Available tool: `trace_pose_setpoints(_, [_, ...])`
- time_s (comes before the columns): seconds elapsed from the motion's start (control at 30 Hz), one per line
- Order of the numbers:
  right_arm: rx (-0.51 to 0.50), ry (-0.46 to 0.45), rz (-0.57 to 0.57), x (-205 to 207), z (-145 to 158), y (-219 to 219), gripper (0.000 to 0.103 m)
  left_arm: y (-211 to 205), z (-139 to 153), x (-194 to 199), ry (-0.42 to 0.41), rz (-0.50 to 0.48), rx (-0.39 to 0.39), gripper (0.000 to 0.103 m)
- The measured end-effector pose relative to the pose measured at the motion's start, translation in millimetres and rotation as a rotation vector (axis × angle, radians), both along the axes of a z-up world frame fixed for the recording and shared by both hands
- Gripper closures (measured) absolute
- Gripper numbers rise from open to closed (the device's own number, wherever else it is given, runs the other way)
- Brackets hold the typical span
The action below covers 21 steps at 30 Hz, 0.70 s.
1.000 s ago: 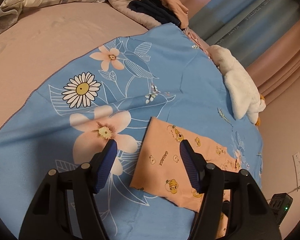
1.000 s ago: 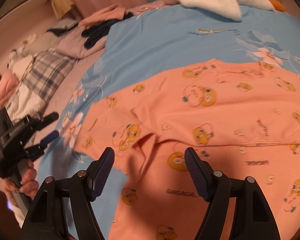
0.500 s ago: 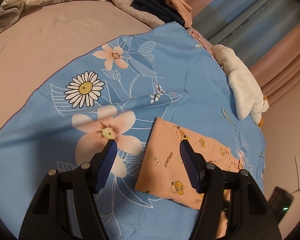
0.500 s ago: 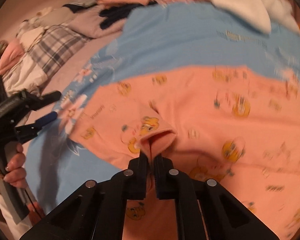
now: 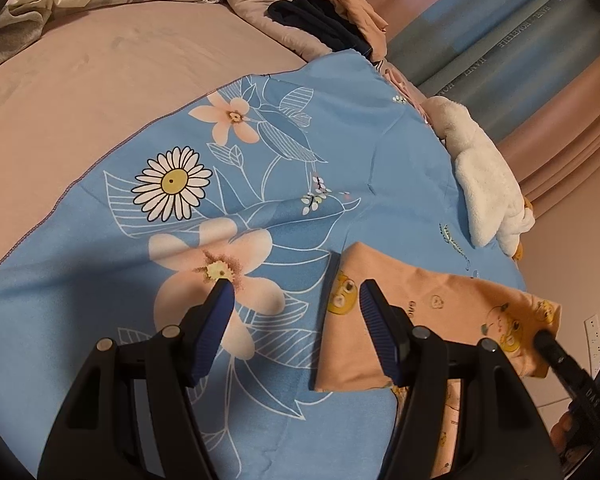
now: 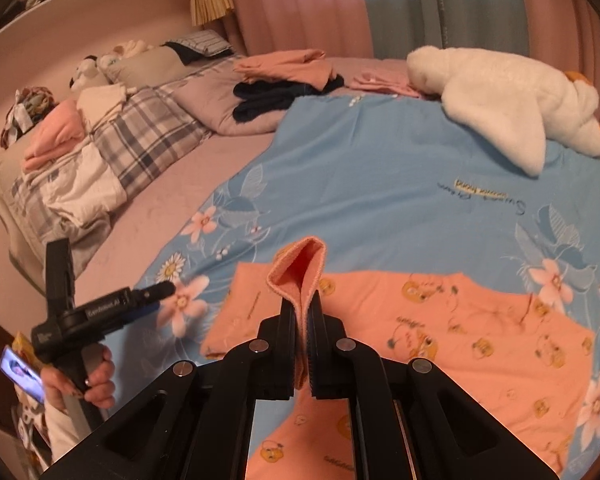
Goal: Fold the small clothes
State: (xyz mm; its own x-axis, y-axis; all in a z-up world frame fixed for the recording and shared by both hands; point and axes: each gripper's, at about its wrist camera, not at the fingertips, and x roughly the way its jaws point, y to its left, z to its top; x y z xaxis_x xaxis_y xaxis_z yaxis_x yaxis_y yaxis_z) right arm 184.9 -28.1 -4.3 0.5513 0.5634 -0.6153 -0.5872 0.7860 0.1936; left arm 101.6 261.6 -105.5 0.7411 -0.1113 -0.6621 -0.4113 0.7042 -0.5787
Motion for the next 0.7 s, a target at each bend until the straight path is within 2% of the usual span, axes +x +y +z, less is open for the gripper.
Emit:
trace_pose_setpoints(0.27, [0.03,0.011,0.005,8,12,-12,0.097,0,0,2,-0.006,-0.025,-0.017,0.039])
trace_pose_setpoints(0.7, [0.035,-0.007,-0.143,25,23,-57,0.097,-16,-1,16,-0.004,-0.089,-0.003,0.039])
